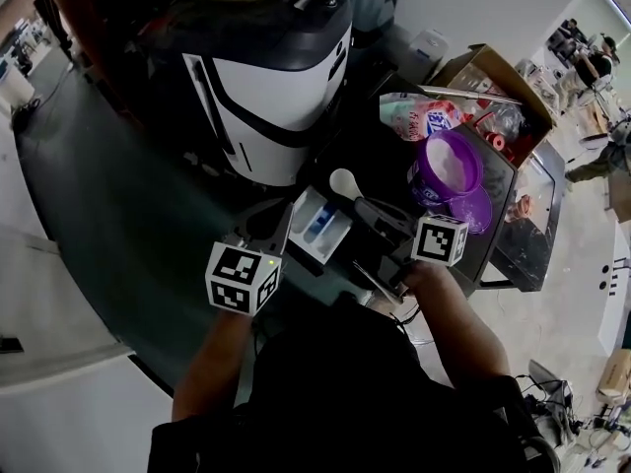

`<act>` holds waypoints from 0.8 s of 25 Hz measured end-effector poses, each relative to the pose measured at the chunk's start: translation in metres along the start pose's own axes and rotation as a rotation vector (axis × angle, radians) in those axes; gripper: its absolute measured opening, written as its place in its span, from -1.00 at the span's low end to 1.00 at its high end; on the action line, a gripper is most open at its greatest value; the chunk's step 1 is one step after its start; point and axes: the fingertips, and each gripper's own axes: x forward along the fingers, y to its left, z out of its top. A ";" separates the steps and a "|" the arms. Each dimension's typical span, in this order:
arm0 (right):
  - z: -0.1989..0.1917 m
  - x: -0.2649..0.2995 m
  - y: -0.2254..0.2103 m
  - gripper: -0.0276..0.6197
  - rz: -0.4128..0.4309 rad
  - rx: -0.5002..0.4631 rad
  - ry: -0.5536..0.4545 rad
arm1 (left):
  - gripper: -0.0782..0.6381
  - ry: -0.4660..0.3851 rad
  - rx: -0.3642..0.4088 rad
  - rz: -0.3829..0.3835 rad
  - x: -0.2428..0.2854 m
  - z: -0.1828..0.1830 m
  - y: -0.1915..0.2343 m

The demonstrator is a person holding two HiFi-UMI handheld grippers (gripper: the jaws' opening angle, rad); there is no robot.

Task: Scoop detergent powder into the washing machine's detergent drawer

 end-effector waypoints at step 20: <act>0.086 -0.086 0.030 -0.85 0.051 -0.221 -0.203 | -0.76 -0.101 0.024 -0.025 0.037 0.078 -0.039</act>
